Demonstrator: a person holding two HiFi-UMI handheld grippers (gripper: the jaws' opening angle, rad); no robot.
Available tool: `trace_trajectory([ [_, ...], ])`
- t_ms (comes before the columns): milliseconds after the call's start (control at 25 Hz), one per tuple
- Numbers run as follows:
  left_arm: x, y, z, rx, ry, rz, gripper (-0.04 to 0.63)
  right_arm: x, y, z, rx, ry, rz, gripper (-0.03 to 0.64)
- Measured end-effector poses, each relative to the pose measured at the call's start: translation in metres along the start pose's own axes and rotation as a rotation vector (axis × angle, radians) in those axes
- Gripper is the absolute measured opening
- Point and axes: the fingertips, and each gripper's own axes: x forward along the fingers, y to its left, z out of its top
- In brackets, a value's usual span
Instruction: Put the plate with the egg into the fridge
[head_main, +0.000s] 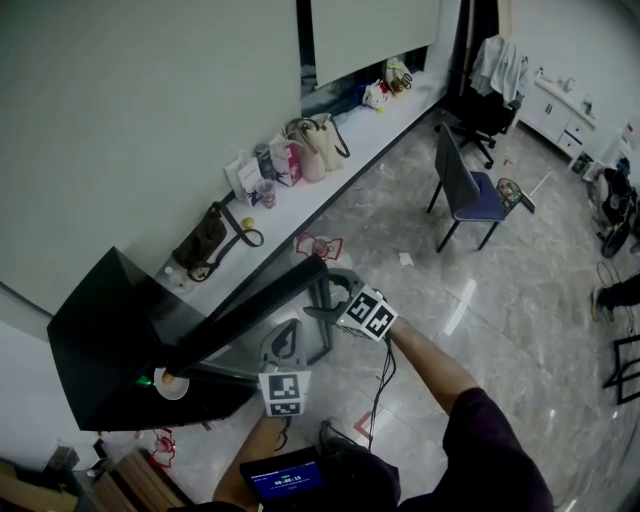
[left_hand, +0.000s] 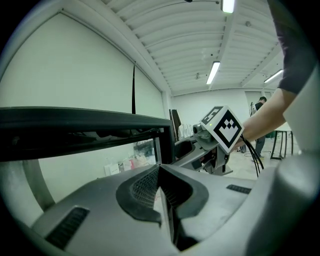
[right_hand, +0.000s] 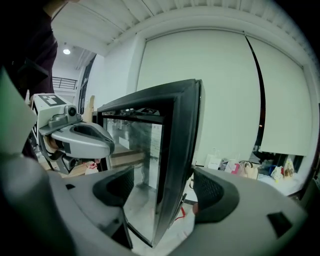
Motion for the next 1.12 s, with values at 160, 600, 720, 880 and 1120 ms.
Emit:
trace_trajectory([
  [160, -0.012, -0.013, 0.002, 0.003, -0.008, -0.023, 0.009, -0.02, 0.015, -0.007, 0.021, -0.005, -0.054, 0.356],
  [600, -0.095, -0.069, -0.009, 0.005, -0.022, -0.135, 0.009, -0.1, 0.1, -0.025, 0.104, -0.013, -0.237, 0.356],
  [720, -0.127, -0.078, -0.011, 0.01, -0.034, -0.171, 0.009, -0.119, 0.133, -0.029, 0.121, -0.011, -0.302, 0.356],
  [880, -0.184, -0.087, -0.017, 0.019, -0.047, -0.21, 0.009, -0.143, 0.189, -0.034, 0.13, 0.0, -0.388, 0.354],
  [1120, -0.257, -0.1, -0.036, 0.033, -0.038, -0.243, 0.009, -0.156, 0.265, -0.032, 0.172, 0.01, -0.435, 0.354],
])
